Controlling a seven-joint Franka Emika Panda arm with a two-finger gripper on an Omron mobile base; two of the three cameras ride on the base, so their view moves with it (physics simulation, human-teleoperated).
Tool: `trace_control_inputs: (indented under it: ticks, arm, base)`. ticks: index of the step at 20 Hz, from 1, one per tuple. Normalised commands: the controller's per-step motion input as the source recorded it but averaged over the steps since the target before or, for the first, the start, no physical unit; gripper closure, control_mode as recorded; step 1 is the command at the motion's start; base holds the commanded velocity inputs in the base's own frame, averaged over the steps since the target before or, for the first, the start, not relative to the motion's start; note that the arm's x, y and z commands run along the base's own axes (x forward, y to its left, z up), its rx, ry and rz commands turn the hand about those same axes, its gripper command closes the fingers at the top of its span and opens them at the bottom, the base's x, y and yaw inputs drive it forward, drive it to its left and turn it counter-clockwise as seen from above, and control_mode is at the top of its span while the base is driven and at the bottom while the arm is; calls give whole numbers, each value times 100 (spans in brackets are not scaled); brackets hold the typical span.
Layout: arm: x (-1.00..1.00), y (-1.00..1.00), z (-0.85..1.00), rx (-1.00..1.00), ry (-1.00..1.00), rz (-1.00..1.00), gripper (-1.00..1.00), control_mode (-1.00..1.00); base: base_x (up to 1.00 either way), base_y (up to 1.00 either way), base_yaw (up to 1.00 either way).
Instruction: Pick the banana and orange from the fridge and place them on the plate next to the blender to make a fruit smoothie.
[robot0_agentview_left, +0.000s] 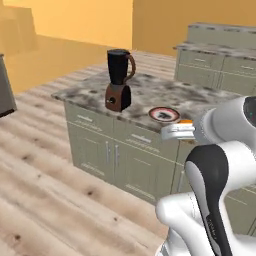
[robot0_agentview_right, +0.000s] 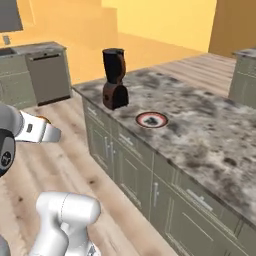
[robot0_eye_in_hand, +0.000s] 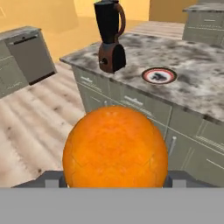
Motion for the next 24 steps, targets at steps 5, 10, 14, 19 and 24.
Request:
trace_control_inputs:
  ticks: [5,10,14,19,24]
  arm:
    - [0,0,0,0,0,0,100,100]
    - [0,0,0,0,0,0,100,100]
    - [0,0,0,0,0,0,100,100]
    - [0,0,0,0,0,0,100,100]
    - [35,4,-60,0,29,-3,100,-100]
  base:
    - [90,58,-67]
    - [100,32,-58]
    - [89,1,-49]
    - [54,36,-45]
    - [0,0,-8]
